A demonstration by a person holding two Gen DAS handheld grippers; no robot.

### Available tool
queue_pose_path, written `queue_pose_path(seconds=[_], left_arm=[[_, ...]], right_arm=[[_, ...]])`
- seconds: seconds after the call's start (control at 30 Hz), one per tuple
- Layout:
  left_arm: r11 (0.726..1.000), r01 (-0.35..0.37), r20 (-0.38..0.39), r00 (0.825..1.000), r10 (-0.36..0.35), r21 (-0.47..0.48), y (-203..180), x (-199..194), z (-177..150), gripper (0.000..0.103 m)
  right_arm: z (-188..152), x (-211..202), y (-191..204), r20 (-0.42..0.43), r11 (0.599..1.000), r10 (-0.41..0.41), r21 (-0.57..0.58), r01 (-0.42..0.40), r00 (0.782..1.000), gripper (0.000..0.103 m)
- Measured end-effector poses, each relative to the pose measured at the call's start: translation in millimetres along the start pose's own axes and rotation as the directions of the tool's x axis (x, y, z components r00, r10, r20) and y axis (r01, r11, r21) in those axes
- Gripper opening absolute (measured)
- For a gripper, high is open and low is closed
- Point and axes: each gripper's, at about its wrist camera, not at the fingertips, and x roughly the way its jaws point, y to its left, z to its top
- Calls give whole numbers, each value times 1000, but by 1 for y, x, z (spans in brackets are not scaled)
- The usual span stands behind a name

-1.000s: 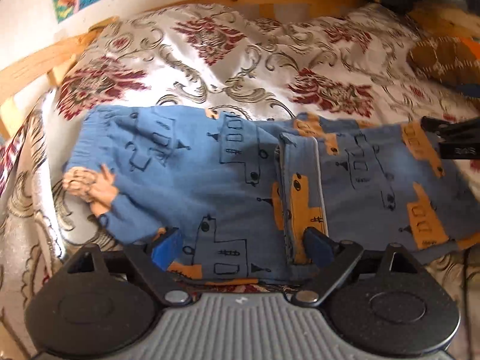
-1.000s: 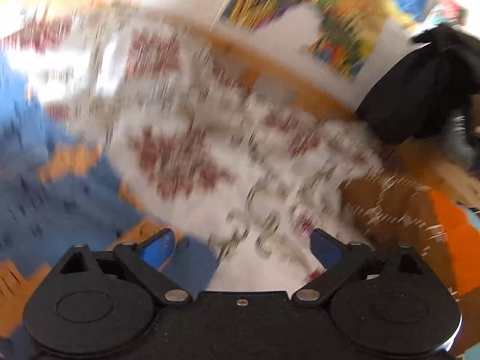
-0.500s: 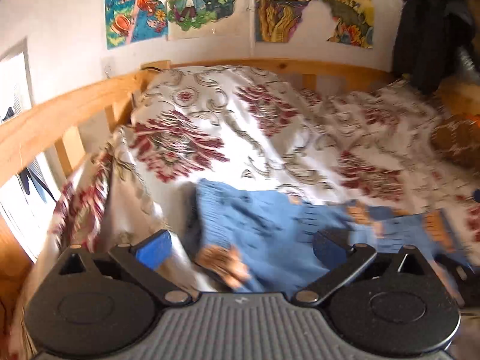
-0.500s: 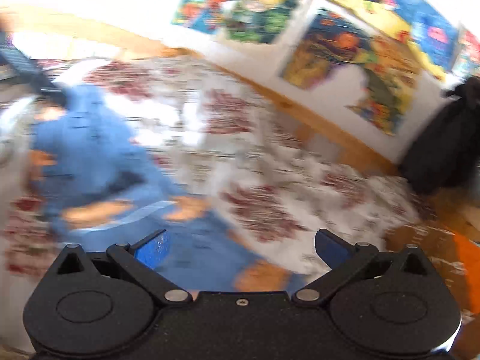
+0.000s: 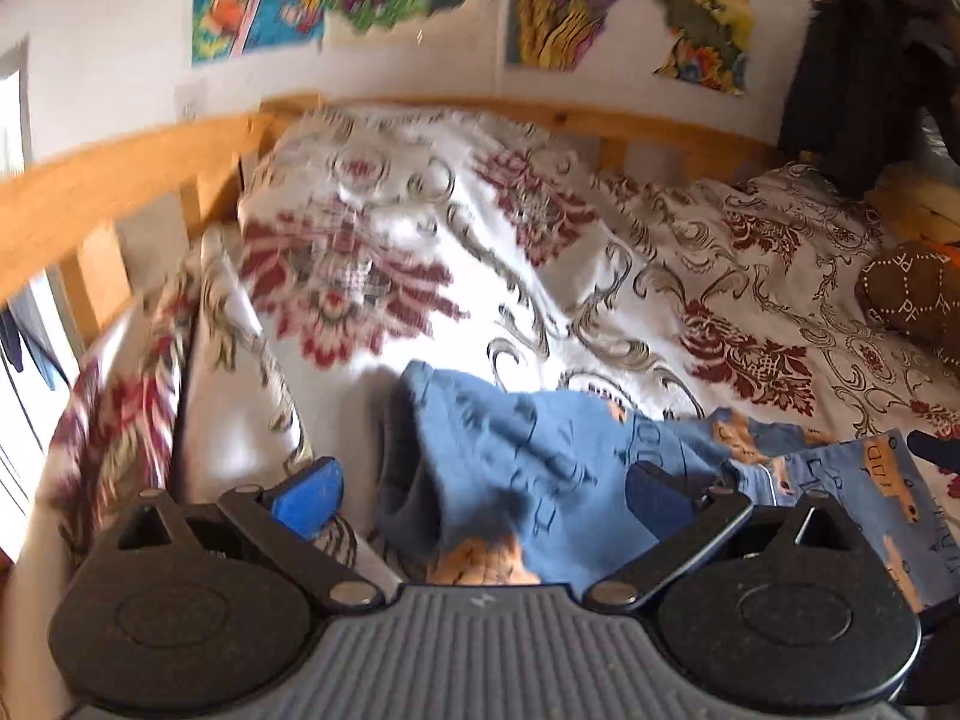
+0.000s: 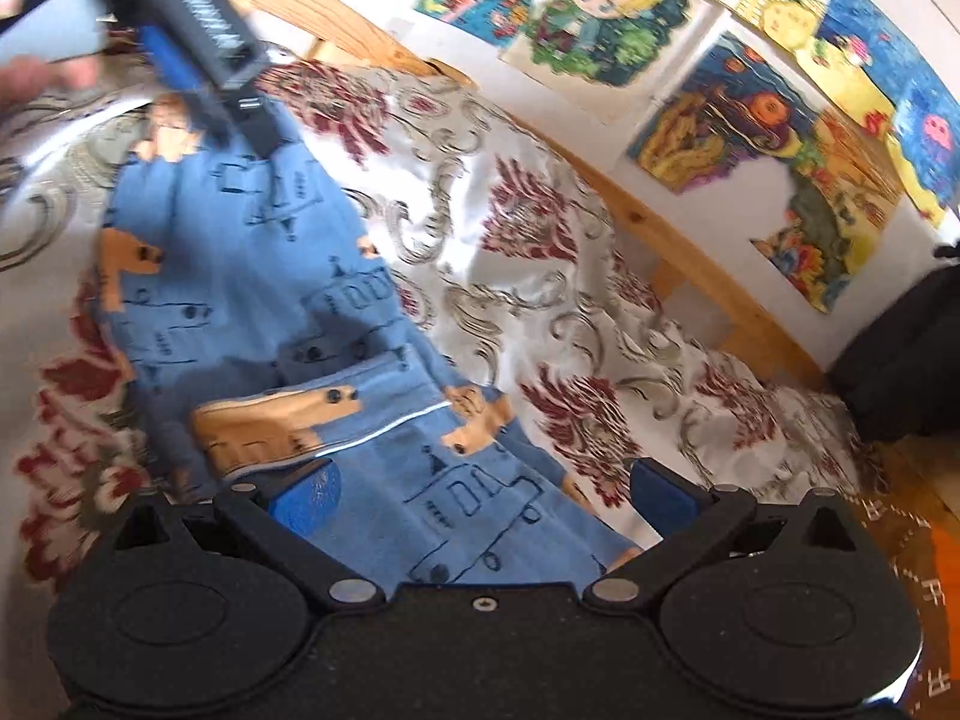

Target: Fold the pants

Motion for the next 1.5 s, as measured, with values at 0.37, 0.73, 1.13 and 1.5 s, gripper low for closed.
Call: queue_pose_path(seconds=[0.37, 0.73, 1.13, 1.5], left_arm=[[996, 11, -84, 996, -18, -86, 0, -9, -8, 75], [936, 47, -18, 998, -57, -350, 36, -13, -8, 21], [983, 152, 119, 983, -140, -98, -65, -58, 24, 21], [951, 205, 64, 972, -225, 232, -203, -56, -4, 21]], right_arm=[[-8, -5, 2, 11, 1000, -1, 30, 1, 1000, 102], [-6, -8, 17, 25, 998, -57, -9, 57, 998, 102], [-3, -14, -8, 55, 993, 79, 85, -84, 995, 102], [-63, -25, -180, 73, 733, 365, 592, -335, 928, 99]])
